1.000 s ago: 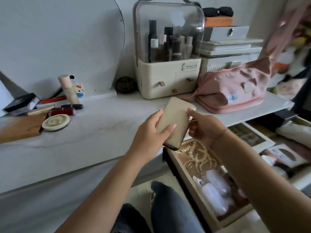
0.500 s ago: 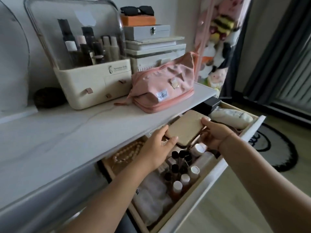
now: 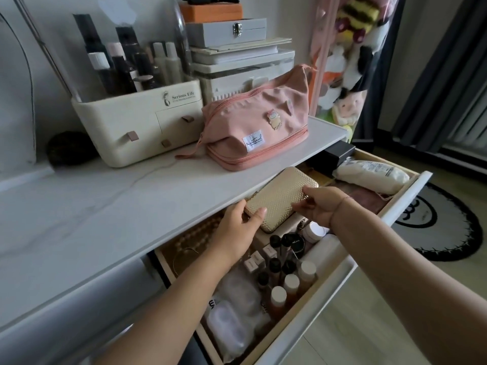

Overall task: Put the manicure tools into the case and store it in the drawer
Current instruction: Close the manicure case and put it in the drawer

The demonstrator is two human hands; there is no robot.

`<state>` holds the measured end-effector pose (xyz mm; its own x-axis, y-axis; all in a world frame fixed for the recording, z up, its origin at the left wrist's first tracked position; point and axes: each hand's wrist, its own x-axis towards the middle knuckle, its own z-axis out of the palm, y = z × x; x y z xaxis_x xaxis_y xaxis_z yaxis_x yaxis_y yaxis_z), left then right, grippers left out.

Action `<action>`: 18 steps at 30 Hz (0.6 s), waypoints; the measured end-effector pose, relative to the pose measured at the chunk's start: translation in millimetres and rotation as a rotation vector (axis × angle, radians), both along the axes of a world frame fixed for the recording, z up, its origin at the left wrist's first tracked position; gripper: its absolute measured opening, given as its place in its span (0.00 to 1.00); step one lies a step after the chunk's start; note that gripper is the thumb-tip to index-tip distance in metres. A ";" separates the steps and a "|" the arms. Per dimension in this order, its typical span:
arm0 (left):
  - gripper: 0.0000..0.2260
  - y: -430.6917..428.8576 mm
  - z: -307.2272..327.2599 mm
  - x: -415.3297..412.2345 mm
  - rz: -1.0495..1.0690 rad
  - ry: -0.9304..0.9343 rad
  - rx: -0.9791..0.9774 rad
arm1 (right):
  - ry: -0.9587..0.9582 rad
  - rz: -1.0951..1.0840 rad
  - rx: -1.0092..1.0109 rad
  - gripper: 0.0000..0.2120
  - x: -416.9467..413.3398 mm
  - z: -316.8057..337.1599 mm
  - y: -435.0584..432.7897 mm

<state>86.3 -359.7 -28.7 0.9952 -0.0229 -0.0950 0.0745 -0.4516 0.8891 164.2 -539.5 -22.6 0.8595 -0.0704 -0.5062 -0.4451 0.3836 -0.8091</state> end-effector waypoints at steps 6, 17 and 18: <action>0.32 0.1 -1.4 -2.8 -0.004 0.008 -0.033 | -0.012 0.041 0.003 0.08 -5.4 -0.1 -2.3; 0.33 -0.5 -3.1 -5.4 -0.023 -0.007 -0.082 | -0.108 0.016 -0.114 0.06 -12.3 -3.4 -1.2; 0.33 -0.2 -2.7 -5.6 -0.021 -0.004 -0.092 | -0.119 0.032 -0.131 0.06 -13.4 -2.8 -2.5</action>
<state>80.7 -359.9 -31.4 0.9948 -0.0519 -0.0876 0.0624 -0.3690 0.9273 150.9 -542.0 -25.4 0.9159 -0.1004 -0.3886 -0.3532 0.2582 -0.8992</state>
